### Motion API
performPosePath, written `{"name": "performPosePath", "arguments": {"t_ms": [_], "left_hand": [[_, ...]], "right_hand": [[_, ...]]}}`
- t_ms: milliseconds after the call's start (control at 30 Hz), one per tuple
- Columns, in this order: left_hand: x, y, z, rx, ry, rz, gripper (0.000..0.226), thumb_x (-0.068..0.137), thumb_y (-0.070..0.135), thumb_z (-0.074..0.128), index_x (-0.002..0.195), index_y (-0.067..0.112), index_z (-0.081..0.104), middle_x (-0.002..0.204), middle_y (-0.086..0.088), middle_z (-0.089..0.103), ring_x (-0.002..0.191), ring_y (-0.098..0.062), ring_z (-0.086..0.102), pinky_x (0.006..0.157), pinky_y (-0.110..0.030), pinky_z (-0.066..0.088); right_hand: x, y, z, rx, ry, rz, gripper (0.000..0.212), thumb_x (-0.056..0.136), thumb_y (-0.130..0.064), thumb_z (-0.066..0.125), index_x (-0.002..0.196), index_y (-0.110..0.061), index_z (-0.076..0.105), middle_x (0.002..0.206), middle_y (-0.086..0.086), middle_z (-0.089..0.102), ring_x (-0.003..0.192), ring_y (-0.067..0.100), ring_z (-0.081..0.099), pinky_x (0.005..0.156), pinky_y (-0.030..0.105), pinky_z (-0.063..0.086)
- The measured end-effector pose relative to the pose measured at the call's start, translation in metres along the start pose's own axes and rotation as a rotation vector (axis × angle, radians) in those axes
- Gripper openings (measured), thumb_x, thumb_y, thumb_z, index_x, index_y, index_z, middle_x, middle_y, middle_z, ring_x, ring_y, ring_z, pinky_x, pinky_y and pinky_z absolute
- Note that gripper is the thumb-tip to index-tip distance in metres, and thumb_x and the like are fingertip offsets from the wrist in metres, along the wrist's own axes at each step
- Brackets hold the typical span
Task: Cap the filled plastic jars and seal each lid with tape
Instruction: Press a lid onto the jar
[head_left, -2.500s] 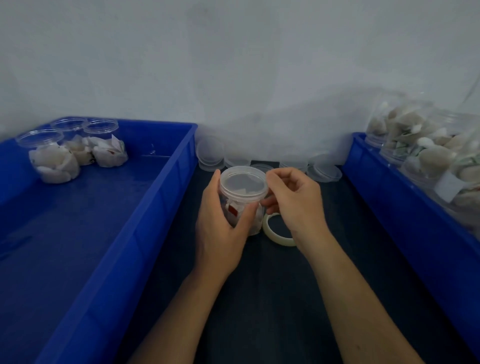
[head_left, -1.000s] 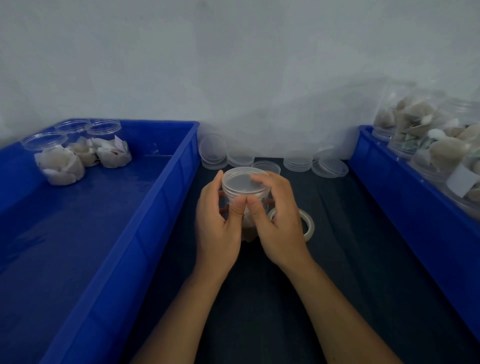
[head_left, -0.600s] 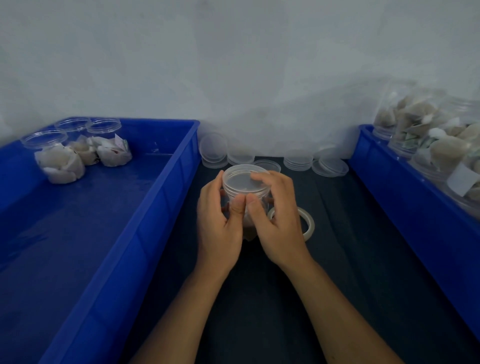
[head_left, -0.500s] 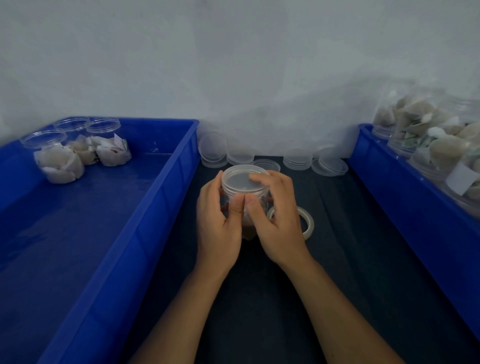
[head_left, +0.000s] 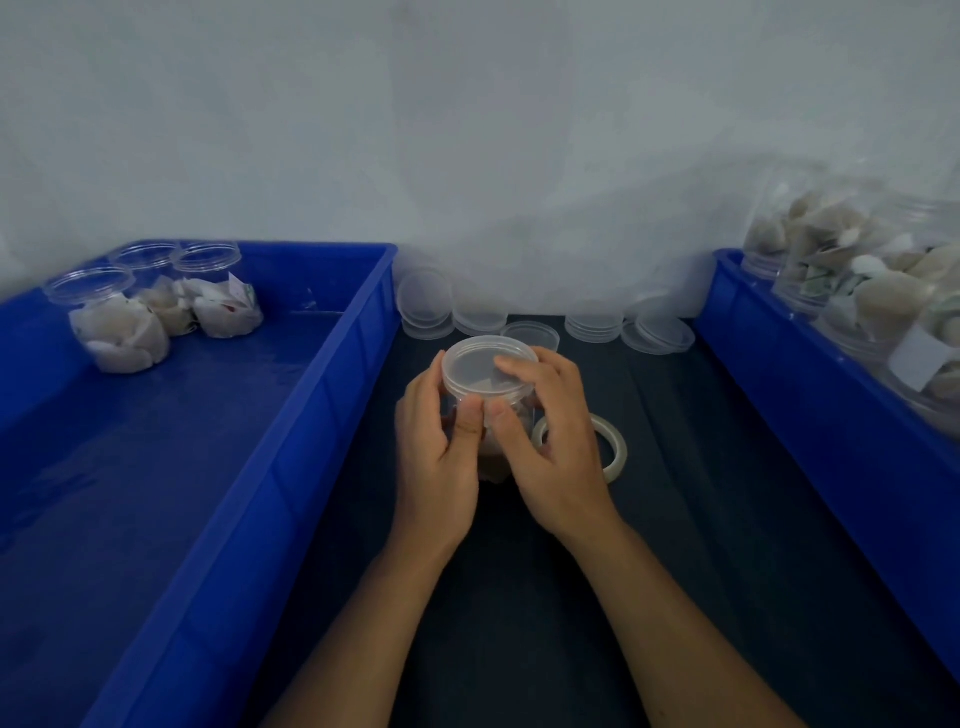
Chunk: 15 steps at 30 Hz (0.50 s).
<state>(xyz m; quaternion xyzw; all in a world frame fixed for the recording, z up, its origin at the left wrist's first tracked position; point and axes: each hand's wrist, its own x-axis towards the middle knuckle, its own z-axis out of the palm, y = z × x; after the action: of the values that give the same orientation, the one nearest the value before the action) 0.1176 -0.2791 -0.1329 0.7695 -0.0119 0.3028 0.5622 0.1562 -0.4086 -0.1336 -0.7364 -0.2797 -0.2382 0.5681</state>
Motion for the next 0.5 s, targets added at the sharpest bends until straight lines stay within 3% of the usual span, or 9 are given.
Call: {"name": "performPosePath", "arguments": {"t_ms": [133,200,367,433,500], "left_hand": [[0.0009,-0.0034,0.0,-0.063,-0.013,-0.074,0.073,0.096,0.064,0.051,0.161,0.034,0.038,0.15,0.013,0.052,0.137,-0.005,0.05,0.113,-0.041,0.048],[0.0002,-0.0032,0.0001,-0.129,-0.003,-0.105,0.079,0.092,0.066,0.054,0.162,0.035,0.036,0.147,0.012,0.054,0.134,-0.006,0.055,0.111,-0.042,0.051],[0.0016,-0.0026,0.0013,-0.147,0.068,-0.044,0.05,0.105,0.048,0.05,0.15,0.026,0.05,0.139,0.019,0.062,0.13,0.0,0.058,0.109,-0.038,0.052],[0.0031,-0.0032,0.0011,-0.102,0.068,-0.033,0.044,0.108,0.047,0.044,0.146,0.028,0.054,0.136,0.016,0.064,0.127,-0.004,0.061,0.107,-0.042,0.053],[0.0029,-0.0039,0.0008,-0.1,0.074,-0.037,0.046,0.108,0.05,0.043,0.146,0.029,0.054,0.134,0.018,0.066,0.126,-0.002,0.061,0.104,-0.033,0.054]], "right_hand": [[-0.0003,0.0025,0.0005,0.111,0.01,0.013,0.046,0.107,-0.028,0.054,0.153,-0.028,0.048,0.151,-0.007,0.051,0.143,0.022,0.05,0.113,0.032,0.044],[-0.0003,0.0036,0.0013,0.125,0.025,0.037,0.05,0.106,-0.028,0.057,0.155,-0.029,0.044,0.15,-0.009,0.052,0.141,0.023,0.052,0.112,0.036,0.047],[0.0015,0.001,0.0053,0.044,0.103,0.025,0.064,0.095,-0.036,0.073,0.151,-0.024,0.046,0.143,-0.009,0.044,0.13,0.017,0.057,0.099,0.018,0.049],[0.0013,0.0,0.0064,0.033,0.087,0.038,0.069,0.092,-0.041,0.074,0.152,-0.027,0.044,0.143,-0.01,0.039,0.129,0.017,0.057,0.099,0.019,0.05],[-0.0002,-0.0001,0.0063,0.058,0.057,0.067,0.07,0.095,-0.045,0.068,0.157,-0.032,0.039,0.144,-0.01,0.037,0.133,0.017,0.055,0.102,0.022,0.05]]}}
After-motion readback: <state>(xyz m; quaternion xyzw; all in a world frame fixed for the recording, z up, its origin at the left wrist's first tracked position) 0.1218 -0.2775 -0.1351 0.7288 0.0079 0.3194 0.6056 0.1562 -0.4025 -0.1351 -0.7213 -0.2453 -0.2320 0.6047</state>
